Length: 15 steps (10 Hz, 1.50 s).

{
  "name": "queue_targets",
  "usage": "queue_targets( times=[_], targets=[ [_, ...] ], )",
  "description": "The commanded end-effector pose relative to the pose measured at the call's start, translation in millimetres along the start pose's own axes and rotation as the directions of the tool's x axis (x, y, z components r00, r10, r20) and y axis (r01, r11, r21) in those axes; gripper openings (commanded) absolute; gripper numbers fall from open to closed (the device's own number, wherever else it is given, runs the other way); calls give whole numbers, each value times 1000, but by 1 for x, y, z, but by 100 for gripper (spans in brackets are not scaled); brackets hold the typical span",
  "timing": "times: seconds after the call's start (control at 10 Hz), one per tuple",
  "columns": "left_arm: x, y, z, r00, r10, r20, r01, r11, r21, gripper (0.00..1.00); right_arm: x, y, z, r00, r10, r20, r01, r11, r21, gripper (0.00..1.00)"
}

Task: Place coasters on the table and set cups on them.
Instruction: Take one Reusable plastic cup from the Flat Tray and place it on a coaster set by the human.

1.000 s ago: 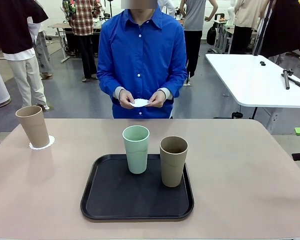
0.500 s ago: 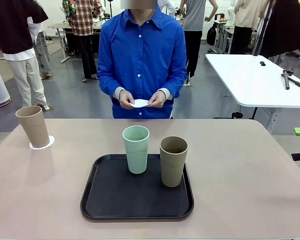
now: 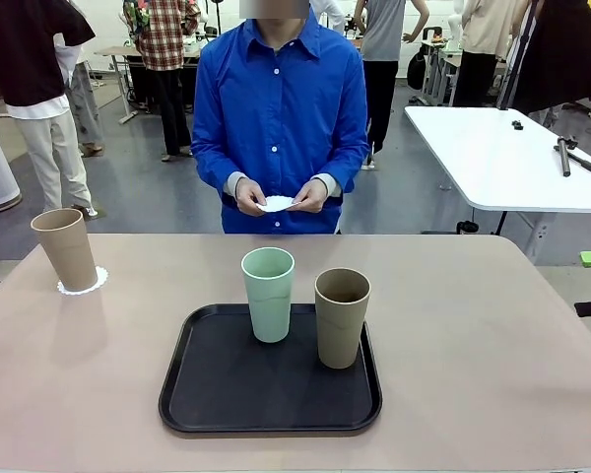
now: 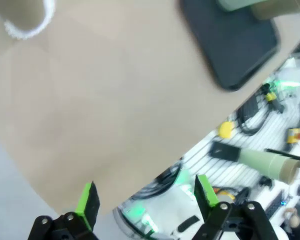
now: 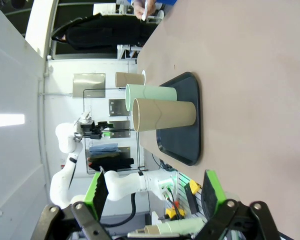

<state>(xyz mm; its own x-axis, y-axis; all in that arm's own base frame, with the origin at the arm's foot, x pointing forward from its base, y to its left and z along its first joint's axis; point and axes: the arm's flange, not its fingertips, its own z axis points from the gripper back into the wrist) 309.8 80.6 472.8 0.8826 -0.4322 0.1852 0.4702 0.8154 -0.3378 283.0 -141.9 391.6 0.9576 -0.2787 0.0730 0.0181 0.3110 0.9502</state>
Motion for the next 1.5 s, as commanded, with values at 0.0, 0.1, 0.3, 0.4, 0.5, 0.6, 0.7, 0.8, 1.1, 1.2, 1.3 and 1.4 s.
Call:
queue_targets(
  times=[0.0,0.1,0.3,0.4,0.5,0.6,0.7,0.8,1.1,1.2,1.3,1.4],
  targets=[
    [-1,51,33,984,61,165,4,930,-368,100,1,1,0,1000,10,4,-10,1000,20,100],
    [-6,78,42,967,132,219,-21,894,-447,100,1,1,0,1000,10,4,-10,1000,20,100],
    [-25,131,45,935,238,263,-54,829,-557,100,1,1,0,1000,10,4,-10,1000,20,100],
    [-30,154,46,924,273,269,-62,800,-597,100,1,1,0,1000,10,4,-10,1000,20,100],
    [-38,173,44,918,292,268,-66,780,-623,100,1,1,0,1000,10,4,-10,1000,20,100],
    [-45,190,42,912,309,272,-66,762,-644,100,1,1,0,1000,10,4,-10,1000,20,100],
    [-52,207,41,905,337,262,-83,741,-666,100,1,1,0,1000,10,4,-10,1000,20,100],
    [-59,224,40,891,382,244,-112,708,-697,100,1,1,0,1000,10,4,-10,1000,20,100],
    [-76,248,39,877,429,216,-140,658,-740,100,1,1,0,1000,10,4,-10,1000,20,100],
    [-81,252,39,875,432,220,-136,653,-745,100,1,1,0,1000,10,4,-10,1000,20,100],
    [-83,252,38,875,433,216,-141,655,-743,100,1,1,0,1000,10,4,-10,1000,20,100],
    [-88,250,38,873,435,222,-140,658,-740,100,1,1,0,1000,10,4,-10,1000,20,100]
  ],
)
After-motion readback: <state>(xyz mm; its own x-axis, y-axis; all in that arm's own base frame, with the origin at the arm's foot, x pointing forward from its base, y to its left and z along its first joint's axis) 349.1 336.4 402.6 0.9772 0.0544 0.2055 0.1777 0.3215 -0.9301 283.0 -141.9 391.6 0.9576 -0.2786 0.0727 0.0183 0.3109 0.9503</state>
